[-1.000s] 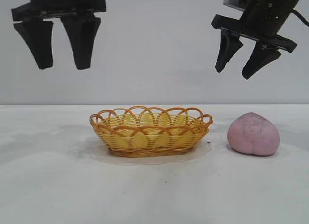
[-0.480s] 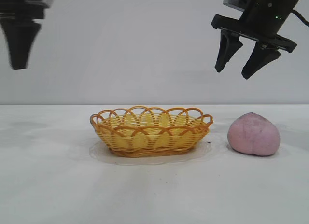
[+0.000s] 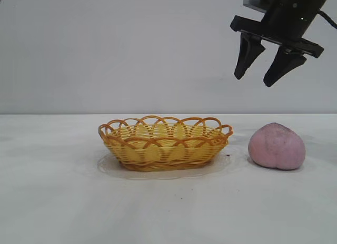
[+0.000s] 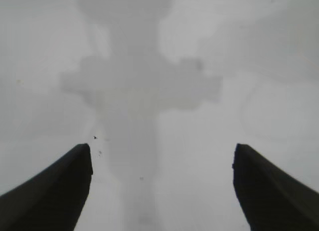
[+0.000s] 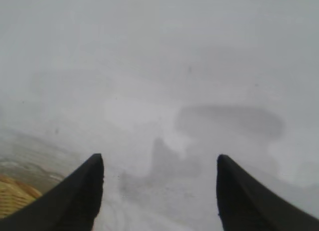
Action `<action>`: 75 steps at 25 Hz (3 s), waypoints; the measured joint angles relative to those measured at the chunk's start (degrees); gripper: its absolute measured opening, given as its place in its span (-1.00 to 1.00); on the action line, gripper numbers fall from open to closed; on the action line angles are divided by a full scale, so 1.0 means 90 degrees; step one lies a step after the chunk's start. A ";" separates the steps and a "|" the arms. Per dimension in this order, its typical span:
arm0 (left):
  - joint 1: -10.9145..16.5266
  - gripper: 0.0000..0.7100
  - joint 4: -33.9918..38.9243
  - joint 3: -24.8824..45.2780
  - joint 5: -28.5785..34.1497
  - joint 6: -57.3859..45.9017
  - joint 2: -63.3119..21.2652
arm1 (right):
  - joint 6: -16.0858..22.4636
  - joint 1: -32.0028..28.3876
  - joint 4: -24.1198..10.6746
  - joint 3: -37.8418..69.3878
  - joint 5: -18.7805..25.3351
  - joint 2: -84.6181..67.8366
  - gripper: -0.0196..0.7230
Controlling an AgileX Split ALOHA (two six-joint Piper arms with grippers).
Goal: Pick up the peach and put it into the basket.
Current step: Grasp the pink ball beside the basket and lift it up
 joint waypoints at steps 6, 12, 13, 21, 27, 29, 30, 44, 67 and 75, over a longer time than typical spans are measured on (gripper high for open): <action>0.0000 0.52 -0.0016 0.1459 0.0023 -0.0074 -0.1798 | 0.0000 0.0000 0.0014 0.0000 0.0000 0.0000 0.18; 0.0000 0.52 -0.0418 0.3050 -0.0019 -0.0182 -0.3910 | 0.0000 0.0000 0.0014 0.0000 0.0000 0.0000 0.18; 0.0000 0.52 -0.0492 0.3284 -0.0019 -0.0182 -0.4194 | 0.0000 0.0000 0.0014 0.0000 0.0000 0.0000 0.18; 0.0000 0.52 -0.0687 0.4771 -0.0034 -0.0182 -0.6739 | 0.0000 0.0000 0.0027 0.0000 0.0000 0.0000 0.18; 0.0000 0.52 -0.0687 0.5776 -0.0517 -0.0182 -0.8590 | 0.0000 0.0000 0.0027 0.0000 0.0000 0.0000 0.18; 0.0000 0.52 -0.0687 0.5998 -0.0622 -0.0182 -0.9209 | -0.0010 0.0000 0.0027 0.0000 0.0006 0.0000 0.18; 0.0000 0.52 -0.0687 0.6058 -0.0633 -0.0182 -0.9444 | -0.0010 0.0000 0.0027 0.0000 0.0018 0.0000 0.18; 0.0000 0.52 -0.0739 0.6095 -0.0646 -0.0207 -1.0640 | -0.0066 0.0012 0.0053 -0.0012 -0.0015 0.0006 0.18; 0.0646 0.52 -0.0776 0.6095 -0.0646 -0.0207 -1.0640 | -0.0278 0.0012 -0.0840 -0.0012 0.0889 -0.0613 0.18; 0.0646 0.52 -0.0776 0.6095 -0.0646 -0.0207 -1.0640 | -0.0278 0.0012 -0.0904 -0.0012 0.1874 -0.0680 0.18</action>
